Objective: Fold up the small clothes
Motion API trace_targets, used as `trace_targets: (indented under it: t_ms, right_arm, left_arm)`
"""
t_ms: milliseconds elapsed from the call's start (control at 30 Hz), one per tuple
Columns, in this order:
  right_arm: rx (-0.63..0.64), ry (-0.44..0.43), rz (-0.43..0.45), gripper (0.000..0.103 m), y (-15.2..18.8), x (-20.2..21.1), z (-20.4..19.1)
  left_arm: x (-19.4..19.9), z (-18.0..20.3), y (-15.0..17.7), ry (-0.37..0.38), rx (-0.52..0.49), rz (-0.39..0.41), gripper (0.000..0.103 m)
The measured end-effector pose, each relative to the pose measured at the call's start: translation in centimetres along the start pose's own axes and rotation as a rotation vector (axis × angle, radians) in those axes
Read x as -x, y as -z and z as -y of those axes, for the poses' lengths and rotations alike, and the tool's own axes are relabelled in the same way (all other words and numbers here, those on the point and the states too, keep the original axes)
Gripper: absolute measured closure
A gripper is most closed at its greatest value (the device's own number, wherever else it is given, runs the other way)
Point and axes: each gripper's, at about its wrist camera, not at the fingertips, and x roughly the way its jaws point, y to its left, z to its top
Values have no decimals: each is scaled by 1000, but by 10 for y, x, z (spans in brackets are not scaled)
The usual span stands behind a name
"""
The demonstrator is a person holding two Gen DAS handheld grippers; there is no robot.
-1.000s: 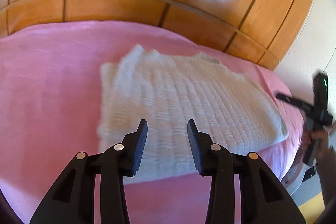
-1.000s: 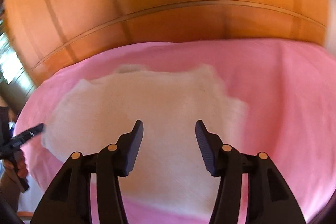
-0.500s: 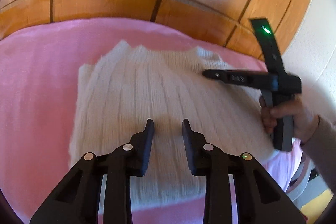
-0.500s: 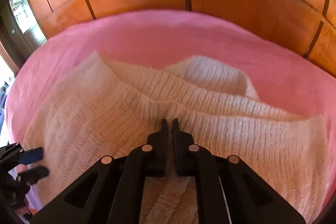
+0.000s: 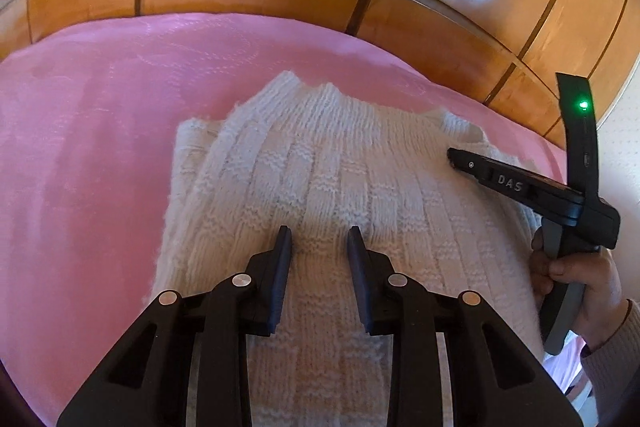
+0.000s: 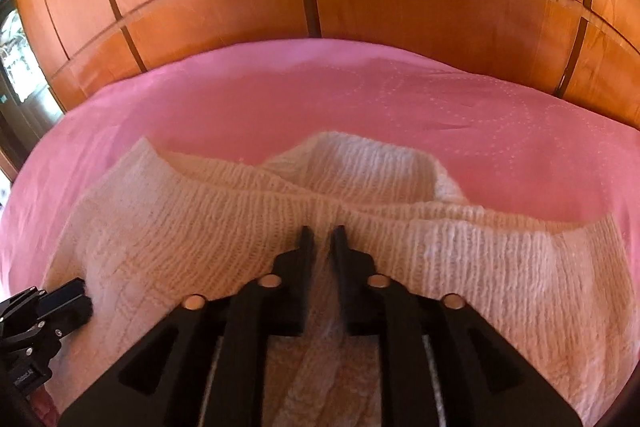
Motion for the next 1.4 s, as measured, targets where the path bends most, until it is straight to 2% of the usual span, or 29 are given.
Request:
trace_targets:
  t_ms: [33,67,133,267,500,600,833,933,1033,1133,1200,1267,1400]
  right_arm:
    - [-13,-6,15,55,3,11,7]
    - [-30,-20,38,45,3,20,9]
    - [-39,-30,77,43,7,38,7]
    - [-43,-51,98,32,26,69,8]
    - [-100,-29,70,29,68,84,26]
    - [-100,-6,93,29,79,84,32]
    - [-78,13,140,24,86,79,25]
    - [-75,14,156,23,87,78,24]
    - [-67,14,167,22,89,78,24]
    - [-61,19,171,20,91,77,22]
    - [-58,20,175,20,91,76,21]
    - [-57,20,178,19,92,76,20]
    - [-55,22,180,19,92,75,20]
  left_arm:
    - [5,1,2,-13,-5,5,75]
    - [10,2,3,-28,-5,11,70]
    - [18,0,6,-51,-2,28,60]
    - [31,0,12,-89,-17,61,60]
    - [39,-1,25,-117,-37,57,60]
    - [37,-2,29,-122,-47,50,60]
    - [42,-2,35,-141,-42,59,60]
    - [49,-4,37,-143,-34,68,49]
    - [58,-7,37,-162,-42,82,49]
    - [68,-24,33,-176,-5,98,49]
    - [72,-42,27,-160,45,88,49]
    - [73,-60,20,-104,100,69,49]
    - [61,-74,5,-16,139,33,49]
